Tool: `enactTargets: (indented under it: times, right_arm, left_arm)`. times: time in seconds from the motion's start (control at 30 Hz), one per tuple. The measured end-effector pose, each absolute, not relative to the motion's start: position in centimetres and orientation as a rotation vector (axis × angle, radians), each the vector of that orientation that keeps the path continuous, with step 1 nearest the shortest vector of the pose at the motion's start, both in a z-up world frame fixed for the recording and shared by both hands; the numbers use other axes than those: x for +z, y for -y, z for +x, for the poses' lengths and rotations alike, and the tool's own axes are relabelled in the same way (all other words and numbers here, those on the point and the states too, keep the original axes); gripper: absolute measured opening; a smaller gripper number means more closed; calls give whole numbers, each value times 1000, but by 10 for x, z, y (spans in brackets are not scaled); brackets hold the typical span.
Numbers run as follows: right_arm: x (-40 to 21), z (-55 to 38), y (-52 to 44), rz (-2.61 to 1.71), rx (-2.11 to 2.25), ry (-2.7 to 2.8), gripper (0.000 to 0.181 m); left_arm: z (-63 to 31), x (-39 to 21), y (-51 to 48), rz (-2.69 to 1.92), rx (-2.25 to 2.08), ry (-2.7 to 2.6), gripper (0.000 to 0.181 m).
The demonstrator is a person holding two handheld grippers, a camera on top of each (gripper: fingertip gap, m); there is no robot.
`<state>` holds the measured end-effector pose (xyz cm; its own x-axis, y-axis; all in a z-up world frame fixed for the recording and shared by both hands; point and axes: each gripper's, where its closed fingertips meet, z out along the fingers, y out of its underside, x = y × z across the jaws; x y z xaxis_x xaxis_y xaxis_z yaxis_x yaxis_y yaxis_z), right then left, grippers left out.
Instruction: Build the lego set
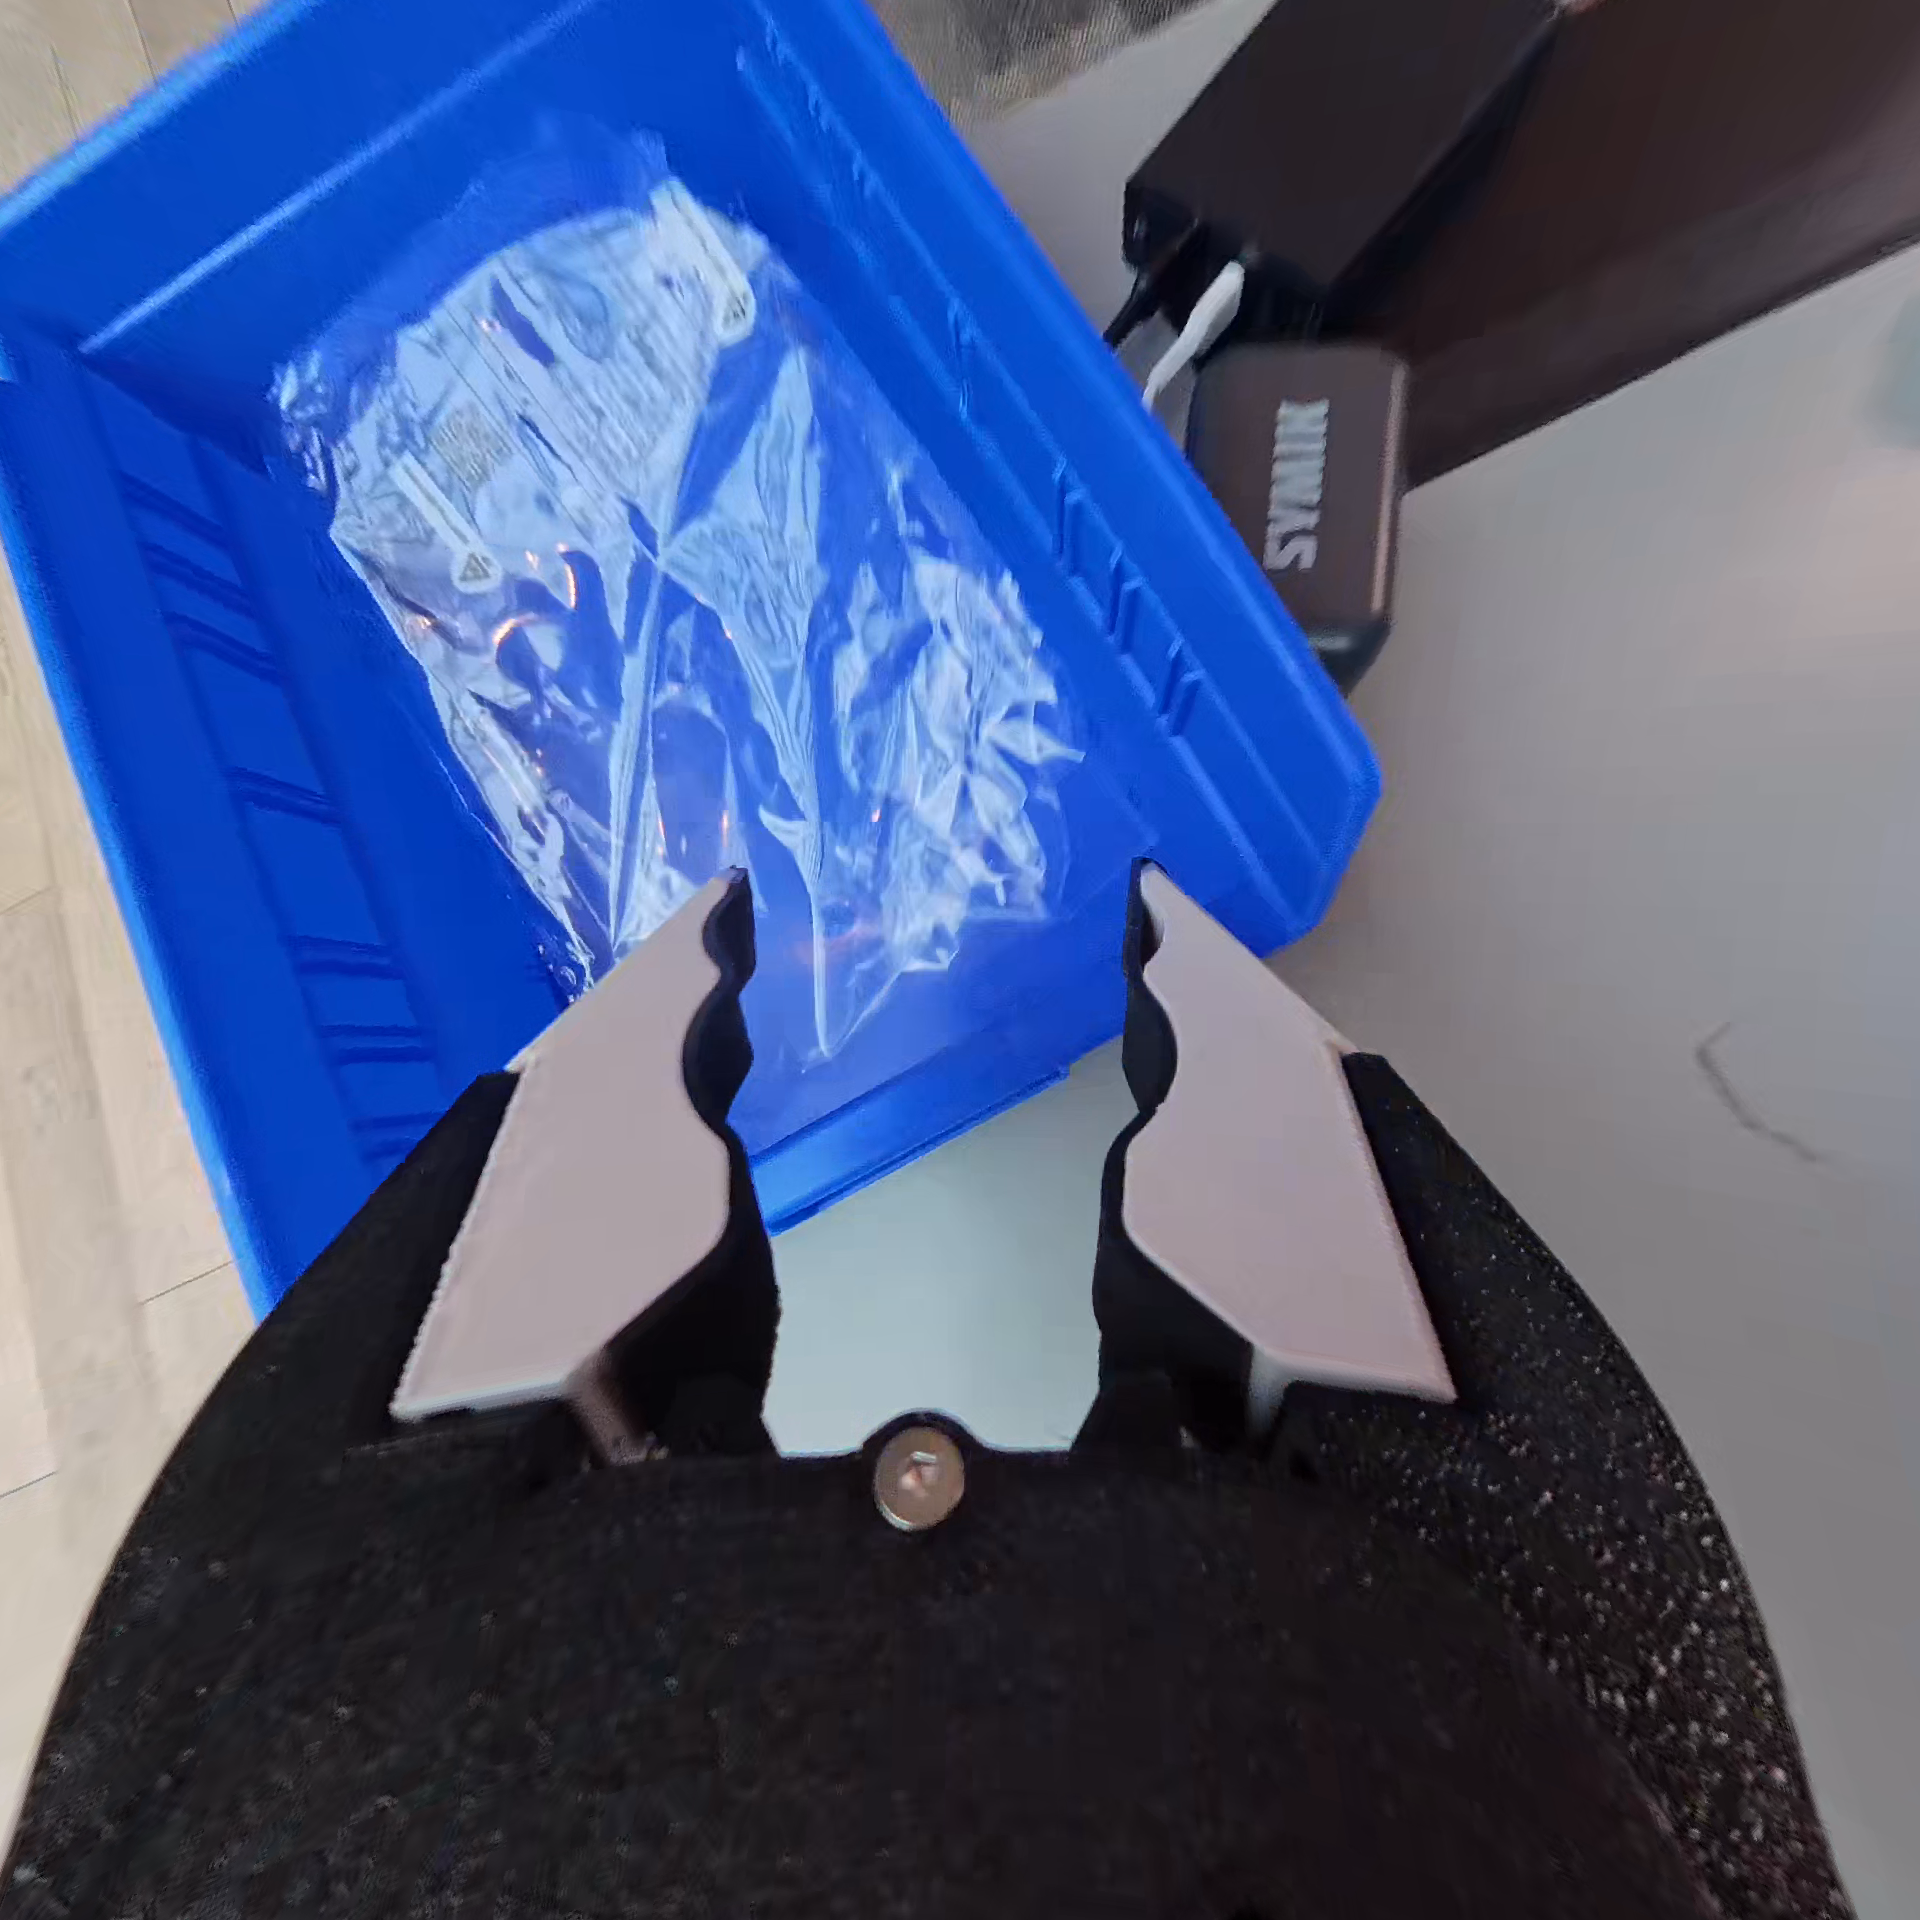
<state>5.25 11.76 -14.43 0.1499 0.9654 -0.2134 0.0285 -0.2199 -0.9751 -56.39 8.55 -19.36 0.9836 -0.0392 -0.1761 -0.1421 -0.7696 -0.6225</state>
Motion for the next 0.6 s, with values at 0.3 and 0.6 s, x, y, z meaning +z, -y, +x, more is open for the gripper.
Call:
enactTargets:
  times: [0.3, 0.6]
  right_arm:
    - [-144, 46, -94, -1405, 1226, 1147, 28]
    - [-138, 45, -85, -1364, 1184, 1181, 27]
  left_arm:
    - [-369, -69, -30, -1996, -452, -223, 72]
    - [-92, -116, 98, -1988, -571, -1065, 56]
